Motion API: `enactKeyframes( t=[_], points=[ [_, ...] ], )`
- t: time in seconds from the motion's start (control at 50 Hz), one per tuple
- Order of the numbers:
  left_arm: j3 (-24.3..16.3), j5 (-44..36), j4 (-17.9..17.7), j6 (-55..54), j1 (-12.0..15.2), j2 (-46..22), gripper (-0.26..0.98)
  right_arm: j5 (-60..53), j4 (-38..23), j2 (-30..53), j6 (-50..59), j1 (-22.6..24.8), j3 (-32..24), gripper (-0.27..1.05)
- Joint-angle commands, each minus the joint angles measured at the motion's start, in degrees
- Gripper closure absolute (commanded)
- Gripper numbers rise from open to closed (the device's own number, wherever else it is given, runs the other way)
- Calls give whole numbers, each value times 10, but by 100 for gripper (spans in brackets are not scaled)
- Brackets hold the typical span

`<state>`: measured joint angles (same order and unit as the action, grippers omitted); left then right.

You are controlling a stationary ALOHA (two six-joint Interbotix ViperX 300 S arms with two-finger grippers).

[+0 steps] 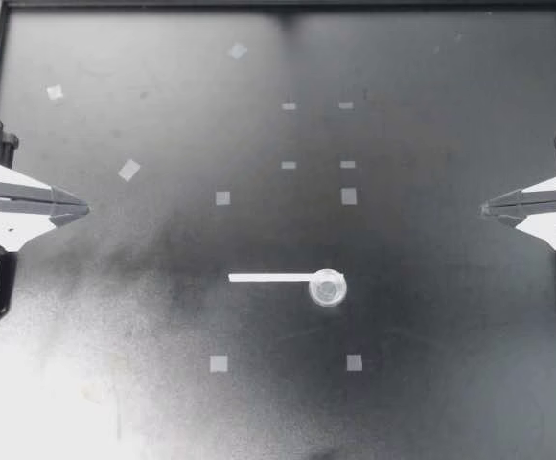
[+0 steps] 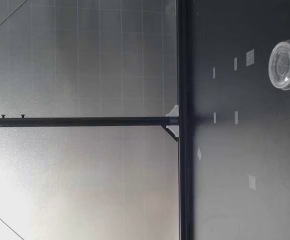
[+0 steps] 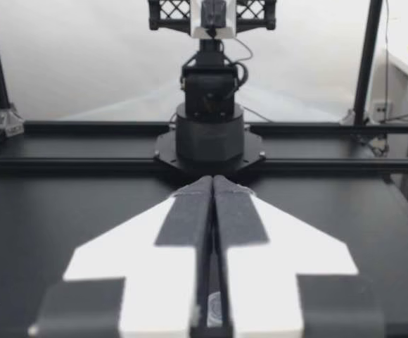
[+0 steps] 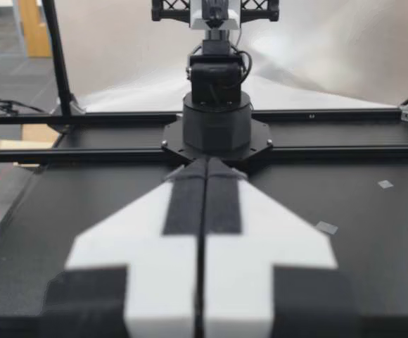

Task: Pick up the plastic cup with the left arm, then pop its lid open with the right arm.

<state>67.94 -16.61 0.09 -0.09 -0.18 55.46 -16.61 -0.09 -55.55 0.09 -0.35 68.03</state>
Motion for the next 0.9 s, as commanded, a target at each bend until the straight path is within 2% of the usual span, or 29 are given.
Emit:
enactKeyframes(
  t=[0.0,0.06,0.14,0.3,0.44,0.56,0.74,0.88],
  points=[
    [-4,-9,1,11,-1,4,69,-4,0,4,1,-2,-13,68],
    [-9,-5,1,13,-1,5,78,4,2,1,3,-4,-18,81],
    [-32,1,0,22,-1,4,83,35,4,0,4,-9,-43,89],
    [-112,90,0,37,3,-30,83,156,4,39,4,-32,-113,89],
    [-141,121,1,38,17,-85,83,179,4,107,4,-33,-143,89],
    [-137,93,0,36,19,-134,83,163,4,158,4,-33,-149,89],
    [-120,-3,-4,18,19,-238,83,111,4,245,24,-33,-150,89],
    [-130,-61,-4,-12,19,-328,83,98,4,312,42,-30,-156,89]
  ],
)
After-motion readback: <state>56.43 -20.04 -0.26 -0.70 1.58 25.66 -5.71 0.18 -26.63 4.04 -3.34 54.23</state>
